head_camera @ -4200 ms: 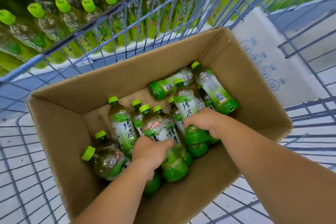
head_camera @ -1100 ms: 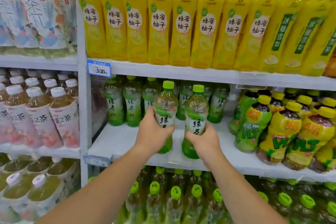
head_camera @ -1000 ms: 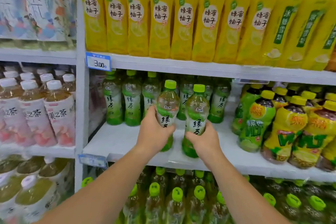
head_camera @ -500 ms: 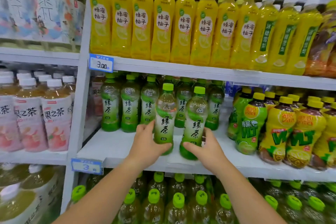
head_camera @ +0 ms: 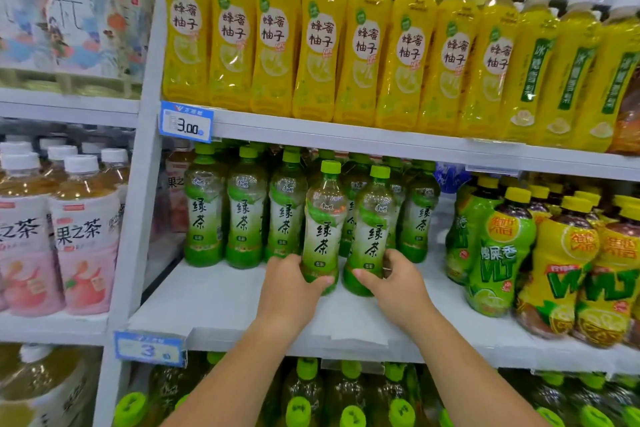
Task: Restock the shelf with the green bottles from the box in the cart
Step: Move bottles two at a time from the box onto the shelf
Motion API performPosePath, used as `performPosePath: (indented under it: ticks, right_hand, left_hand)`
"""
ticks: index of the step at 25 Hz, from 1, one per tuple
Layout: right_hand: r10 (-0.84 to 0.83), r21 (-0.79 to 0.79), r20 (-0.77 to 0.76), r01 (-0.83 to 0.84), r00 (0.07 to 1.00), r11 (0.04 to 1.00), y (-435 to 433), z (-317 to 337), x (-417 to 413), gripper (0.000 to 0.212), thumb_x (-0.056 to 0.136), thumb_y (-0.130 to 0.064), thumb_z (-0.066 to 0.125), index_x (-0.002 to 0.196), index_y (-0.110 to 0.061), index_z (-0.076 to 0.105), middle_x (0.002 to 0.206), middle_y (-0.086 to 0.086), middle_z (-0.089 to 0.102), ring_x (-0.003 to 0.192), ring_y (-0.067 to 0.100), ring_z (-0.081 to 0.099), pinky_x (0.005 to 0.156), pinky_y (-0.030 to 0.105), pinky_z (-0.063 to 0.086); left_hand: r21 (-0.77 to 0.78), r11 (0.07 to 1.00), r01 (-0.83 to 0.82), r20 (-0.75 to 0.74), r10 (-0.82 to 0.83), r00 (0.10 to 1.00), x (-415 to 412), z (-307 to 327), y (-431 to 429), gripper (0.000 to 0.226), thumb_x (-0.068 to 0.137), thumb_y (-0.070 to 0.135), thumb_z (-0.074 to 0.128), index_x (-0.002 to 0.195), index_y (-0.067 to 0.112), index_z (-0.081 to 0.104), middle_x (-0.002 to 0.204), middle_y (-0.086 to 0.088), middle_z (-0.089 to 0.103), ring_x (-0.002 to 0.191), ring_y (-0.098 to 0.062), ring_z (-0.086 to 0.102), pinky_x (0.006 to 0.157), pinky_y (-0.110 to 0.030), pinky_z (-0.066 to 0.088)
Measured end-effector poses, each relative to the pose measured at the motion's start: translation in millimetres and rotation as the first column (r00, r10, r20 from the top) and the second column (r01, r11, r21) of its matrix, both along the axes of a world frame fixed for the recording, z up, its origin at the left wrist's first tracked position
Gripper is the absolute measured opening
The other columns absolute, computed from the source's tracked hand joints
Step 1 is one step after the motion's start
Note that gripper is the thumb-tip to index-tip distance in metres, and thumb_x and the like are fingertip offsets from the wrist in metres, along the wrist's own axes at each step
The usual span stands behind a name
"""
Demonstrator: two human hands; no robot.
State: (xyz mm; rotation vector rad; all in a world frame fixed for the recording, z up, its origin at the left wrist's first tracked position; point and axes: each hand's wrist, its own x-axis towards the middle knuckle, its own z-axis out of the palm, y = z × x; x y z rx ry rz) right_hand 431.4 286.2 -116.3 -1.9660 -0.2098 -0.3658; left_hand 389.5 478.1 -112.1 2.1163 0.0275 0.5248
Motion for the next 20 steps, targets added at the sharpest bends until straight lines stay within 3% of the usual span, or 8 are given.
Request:
performPosePath:
  ticks: [5, 13, 16, 20]
  right_hand:
    - [-0.004, 0.007, 0.026, 0.003, 1.0, 1.0, 5, -4, 25, 0.036, 0.082, -0.026, 0.081, 0.113, -0.025, 0.064, 0.103, -0.012, 0.072, 0.095, 0.004, 0.068, 0.09, 0.035, 0.057]
    - [0.038, 0.043, 0.026, -0.039, 0.999, 0.998, 5, -11, 47, 0.036, 0.083, -0.029, 0.08, 0.115, -0.031, 0.063, 0.105, -0.016, 0.072, 0.095, -0.003, 0.067, 0.086, 0.025, 0.055]
    - [0.008, 0.02, 0.045, -0.009, 0.999, 1.0, 5, -13, 47, 0.038, 0.082, -0.032, 0.079, 0.113, -0.035, 0.058, 0.1, -0.023, 0.067, 0.091, -0.009, 0.062, 0.076, 0.016, 0.049]
    - [-0.019, 0.005, 0.043, 0.018, 0.999, 1.0, 1, -15, 50, 0.042, 0.079, -0.023, 0.081, 0.111, -0.032, 0.055, 0.095, -0.026, 0.061, 0.084, -0.016, 0.055, 0.065, 0.003, 0.039]
  left_hand:
    - [0.051, 0.992, -0.112, -0.004, 0.112, 0.994, 14, 0, -6, 0.038, 0.08, 0.045, 0.079, 0.092, 0.011, 0.065, 0.092, -0.005, 0.065, 0.087, -0.024, 0.063, 0.078, -0.038, 0.053]
    - [0.153, 0.962, -0.228, 0.011, 0.229, 0.973, 37, 2, -20, 0.045, 0.085, 0.044, 0.075, 0.102, 0.007, 0.058, 0.101, -0.011, 0.059, 0.097, -0.03, 0.059, 0.077, -0.033, 0.046]
    - [0.148, 0.955, -0.257, 0.058, 0.251, 0.966, 38, 0, -24, 0.043, 0.086, 0.041, 0.075, 0.101, 0.011, 0.048, 0.097, -0.007, 0.058, 0.093, -0.028, 0.061, 0.068, -0.029, 0.041]
    - [0.165, 0.951, -0.262, 0.102, 0.248, 0.964, 36, -6, -22, 0.036, 0.084, 0.038, 0.077, 0.098, 0.01, 0.06, 0.096, -0.004, 0.053, 0.084, -0.023, 0.055, 0.071, -0.029, 0.042]
